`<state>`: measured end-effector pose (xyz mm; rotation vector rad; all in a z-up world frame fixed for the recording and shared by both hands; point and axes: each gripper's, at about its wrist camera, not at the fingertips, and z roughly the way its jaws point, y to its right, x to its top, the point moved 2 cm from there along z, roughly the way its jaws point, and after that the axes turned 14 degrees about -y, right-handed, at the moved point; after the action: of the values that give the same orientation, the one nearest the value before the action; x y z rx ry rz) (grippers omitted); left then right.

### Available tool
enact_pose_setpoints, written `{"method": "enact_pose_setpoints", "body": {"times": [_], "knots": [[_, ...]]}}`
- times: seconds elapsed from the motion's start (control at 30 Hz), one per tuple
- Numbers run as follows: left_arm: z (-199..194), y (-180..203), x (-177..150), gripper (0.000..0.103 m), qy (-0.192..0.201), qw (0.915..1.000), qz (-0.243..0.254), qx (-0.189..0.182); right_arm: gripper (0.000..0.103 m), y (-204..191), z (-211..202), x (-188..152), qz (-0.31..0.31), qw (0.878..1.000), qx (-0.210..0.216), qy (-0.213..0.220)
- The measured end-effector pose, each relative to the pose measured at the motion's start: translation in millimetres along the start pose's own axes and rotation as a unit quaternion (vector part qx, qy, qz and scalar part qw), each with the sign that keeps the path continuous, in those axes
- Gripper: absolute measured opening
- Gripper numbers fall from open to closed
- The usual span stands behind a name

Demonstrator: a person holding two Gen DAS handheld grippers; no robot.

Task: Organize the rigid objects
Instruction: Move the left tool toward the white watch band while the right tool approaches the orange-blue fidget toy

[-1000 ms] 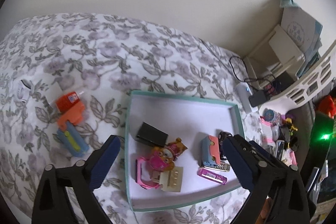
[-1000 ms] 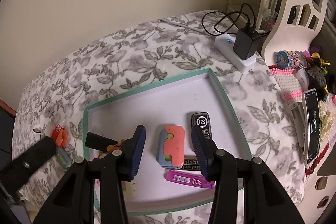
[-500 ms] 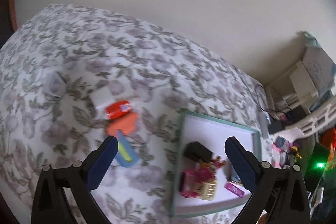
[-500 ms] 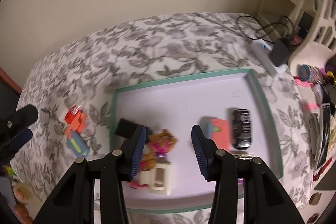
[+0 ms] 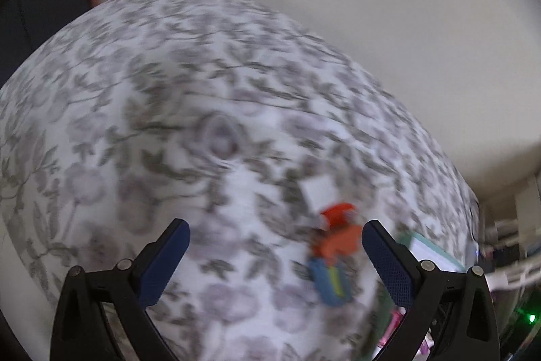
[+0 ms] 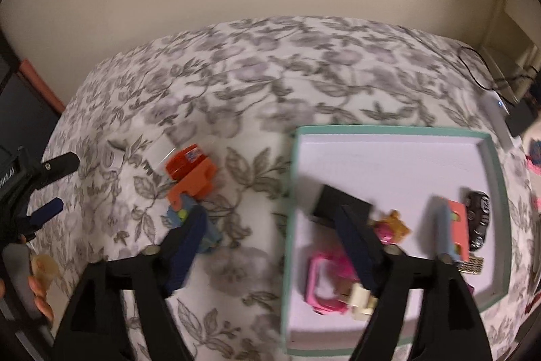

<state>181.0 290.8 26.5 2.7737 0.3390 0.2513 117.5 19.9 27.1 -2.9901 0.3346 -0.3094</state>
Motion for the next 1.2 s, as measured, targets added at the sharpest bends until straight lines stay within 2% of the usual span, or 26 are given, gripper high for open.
{"method": "enact_pose_setpoints", "body": {"times": [0.23, 0.4, 0.73, 1.2], "knots": [[5, -67, 21, 0.103, 0.005, 0.9977, -0.067, 0.010, 0.086, -37, 29, 4, -0.038, 0.999, 0.000, -0.011], [11, -93, 29, 0.103, 0.006, 0.9955, -0.093, 0.018, 0.086, -60, 50, 6, -0.064, 0.998, -0.006, -0.027], [37, -80, 47, 0.103, -0.005, 0.9977, -0.061, 0.029, 0.086, -81, 93, 6, -0.099, 0.993, -0.020, -0.066], [72, -39, 66, 0.102, 0.016, 0.9985, 0.008, 0.053, 0.086, -88, 110, 9, -0.125, 0.988, -0.042, -0.074]]}}
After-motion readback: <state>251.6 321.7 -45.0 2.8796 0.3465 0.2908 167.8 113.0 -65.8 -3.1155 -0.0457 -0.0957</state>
